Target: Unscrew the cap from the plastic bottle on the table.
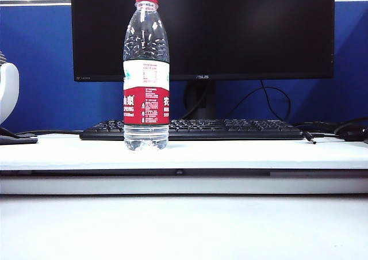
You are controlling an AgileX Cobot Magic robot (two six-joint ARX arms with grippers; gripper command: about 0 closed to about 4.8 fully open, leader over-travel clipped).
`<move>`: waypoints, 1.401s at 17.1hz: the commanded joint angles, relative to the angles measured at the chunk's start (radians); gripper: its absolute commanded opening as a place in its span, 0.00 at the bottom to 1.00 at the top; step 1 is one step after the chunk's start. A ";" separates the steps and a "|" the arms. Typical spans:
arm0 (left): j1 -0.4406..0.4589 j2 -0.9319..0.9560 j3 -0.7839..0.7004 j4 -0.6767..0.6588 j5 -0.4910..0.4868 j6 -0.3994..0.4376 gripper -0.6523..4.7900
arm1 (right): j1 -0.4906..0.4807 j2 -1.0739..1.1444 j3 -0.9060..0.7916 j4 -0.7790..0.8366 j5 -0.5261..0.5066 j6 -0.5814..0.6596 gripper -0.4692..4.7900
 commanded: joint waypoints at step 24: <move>0.003 -0.002 0.000 0.010 -0.001 0.057 0.11 | 0.000 -0.001 0.005 0.009 0.002 -0.003 0.09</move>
